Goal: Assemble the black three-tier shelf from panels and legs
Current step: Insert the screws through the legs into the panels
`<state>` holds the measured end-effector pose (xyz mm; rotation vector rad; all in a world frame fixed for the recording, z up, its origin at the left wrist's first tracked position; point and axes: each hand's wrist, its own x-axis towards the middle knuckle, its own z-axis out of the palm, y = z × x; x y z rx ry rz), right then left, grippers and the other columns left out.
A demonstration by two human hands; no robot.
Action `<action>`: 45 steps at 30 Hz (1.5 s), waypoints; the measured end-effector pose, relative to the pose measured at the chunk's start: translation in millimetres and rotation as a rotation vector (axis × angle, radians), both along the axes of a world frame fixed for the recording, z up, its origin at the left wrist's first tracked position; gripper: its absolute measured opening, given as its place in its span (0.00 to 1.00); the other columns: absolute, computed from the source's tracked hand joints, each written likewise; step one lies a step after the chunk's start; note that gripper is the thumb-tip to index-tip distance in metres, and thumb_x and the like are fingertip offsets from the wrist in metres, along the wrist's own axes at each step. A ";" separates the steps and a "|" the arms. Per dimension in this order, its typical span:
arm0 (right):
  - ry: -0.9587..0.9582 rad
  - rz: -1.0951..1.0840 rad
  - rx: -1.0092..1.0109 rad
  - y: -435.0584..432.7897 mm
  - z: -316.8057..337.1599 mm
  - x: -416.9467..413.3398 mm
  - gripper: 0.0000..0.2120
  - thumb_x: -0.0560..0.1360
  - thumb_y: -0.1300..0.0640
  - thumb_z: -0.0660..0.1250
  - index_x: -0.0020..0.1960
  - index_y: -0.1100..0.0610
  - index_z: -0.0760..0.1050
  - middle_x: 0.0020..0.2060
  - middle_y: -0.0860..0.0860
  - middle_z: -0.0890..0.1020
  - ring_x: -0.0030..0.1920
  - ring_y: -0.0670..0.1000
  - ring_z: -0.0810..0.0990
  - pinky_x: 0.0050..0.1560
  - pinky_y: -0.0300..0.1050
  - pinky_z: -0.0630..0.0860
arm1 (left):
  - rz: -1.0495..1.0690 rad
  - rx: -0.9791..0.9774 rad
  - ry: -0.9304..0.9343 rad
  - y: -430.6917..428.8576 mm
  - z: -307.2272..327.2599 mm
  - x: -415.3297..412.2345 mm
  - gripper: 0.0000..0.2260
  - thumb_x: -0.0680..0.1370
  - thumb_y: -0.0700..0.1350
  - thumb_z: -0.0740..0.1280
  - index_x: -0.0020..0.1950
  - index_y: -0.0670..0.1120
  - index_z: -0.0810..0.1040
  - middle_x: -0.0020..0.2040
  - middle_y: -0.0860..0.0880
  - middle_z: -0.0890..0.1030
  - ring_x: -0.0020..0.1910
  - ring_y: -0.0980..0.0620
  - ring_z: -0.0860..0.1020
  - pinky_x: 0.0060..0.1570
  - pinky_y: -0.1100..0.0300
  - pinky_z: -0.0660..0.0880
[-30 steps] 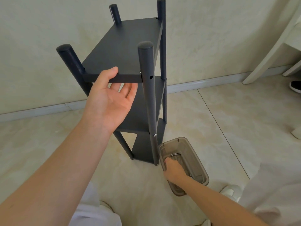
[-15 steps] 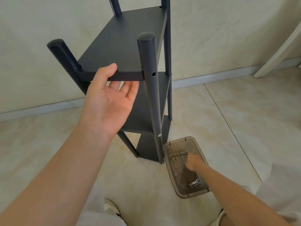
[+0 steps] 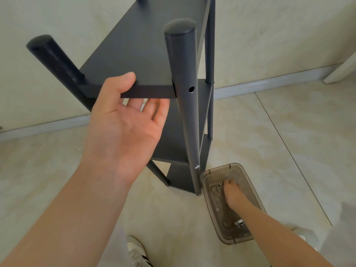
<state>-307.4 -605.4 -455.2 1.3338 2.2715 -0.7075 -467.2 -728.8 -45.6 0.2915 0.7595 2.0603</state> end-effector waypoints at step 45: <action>0.371 0.355 0.136 37.2 299.3 -3.8 0.03 0.77 0.59 0.66 0.49 0.52 0.76 0.45 0.46 0.76 0.48 0.50 0.76 0.45 0.36 0.70 | 0.001 -0.148 -0.019 -4.6 5.8 -2.0 0.12 0.80 0.41 0.68 0.63 0.44 0.74 0.62 0.43 0.81 0.61 0.44 0.81 0.50 0.54 0.82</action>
